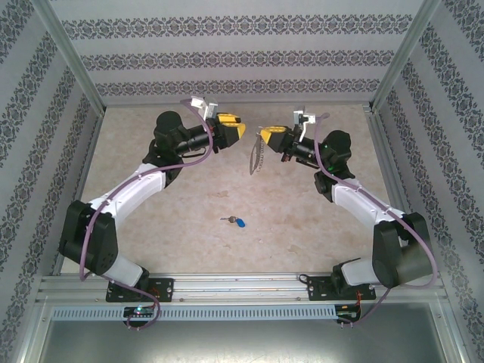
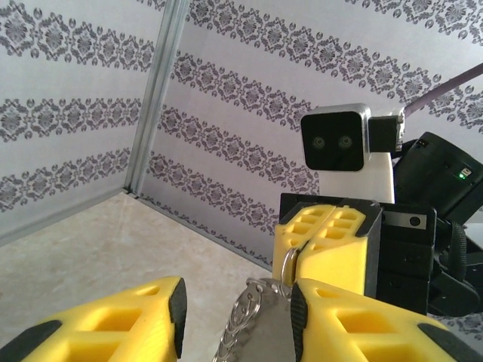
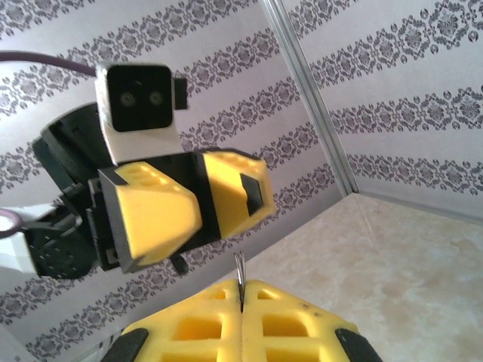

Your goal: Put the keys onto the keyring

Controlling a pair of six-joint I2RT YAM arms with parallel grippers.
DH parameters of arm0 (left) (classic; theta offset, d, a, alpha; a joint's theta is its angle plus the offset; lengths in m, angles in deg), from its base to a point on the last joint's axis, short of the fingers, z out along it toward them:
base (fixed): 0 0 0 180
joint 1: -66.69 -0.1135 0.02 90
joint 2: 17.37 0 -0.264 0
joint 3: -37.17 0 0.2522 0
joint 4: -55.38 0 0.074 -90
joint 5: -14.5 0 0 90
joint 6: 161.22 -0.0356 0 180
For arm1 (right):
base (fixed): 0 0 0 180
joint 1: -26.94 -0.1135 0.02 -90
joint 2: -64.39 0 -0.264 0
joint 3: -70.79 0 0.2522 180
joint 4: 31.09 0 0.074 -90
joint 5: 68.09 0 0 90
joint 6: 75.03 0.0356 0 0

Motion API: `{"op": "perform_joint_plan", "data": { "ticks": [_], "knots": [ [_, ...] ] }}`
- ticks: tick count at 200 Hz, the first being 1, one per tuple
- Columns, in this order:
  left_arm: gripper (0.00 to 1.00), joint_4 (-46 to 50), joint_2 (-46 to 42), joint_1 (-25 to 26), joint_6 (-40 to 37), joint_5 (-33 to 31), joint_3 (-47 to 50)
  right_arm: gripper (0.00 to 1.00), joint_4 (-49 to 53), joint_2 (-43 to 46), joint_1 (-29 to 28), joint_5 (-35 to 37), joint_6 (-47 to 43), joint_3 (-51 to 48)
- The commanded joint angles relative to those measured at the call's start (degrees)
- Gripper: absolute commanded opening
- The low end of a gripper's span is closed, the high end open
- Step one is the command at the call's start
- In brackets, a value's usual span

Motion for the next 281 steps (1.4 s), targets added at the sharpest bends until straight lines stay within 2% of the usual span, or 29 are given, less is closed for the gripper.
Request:
{"op": "perform_joint_plan", "data": {
  "ticks": [1,74,191,281],
  "knots": [
    [0.40,-6.57,0.96,0.34,4.53,3.02,0.34,0.00,-8.55,-0.36,0.03,1.02,3.81,-0.14],
    [0.39,-14.28,3.26,0.74,10.49,7.02,0.44,0.00,-13.64,-3.62,-1.40,1.62,7.68,1.84],
    [0.39,-16.21,4.73,1.25,12.15,7.32,0.26,0.00,-14.47,-5.86,-3.44,1.86,8.49,3.78],
    [0.29,-16.48,5.25,1.80,12.20,7.58,-0.42,0.00,-14.40,-6.23,-3.92,1.46,8.57,3.90]
  ]
}}
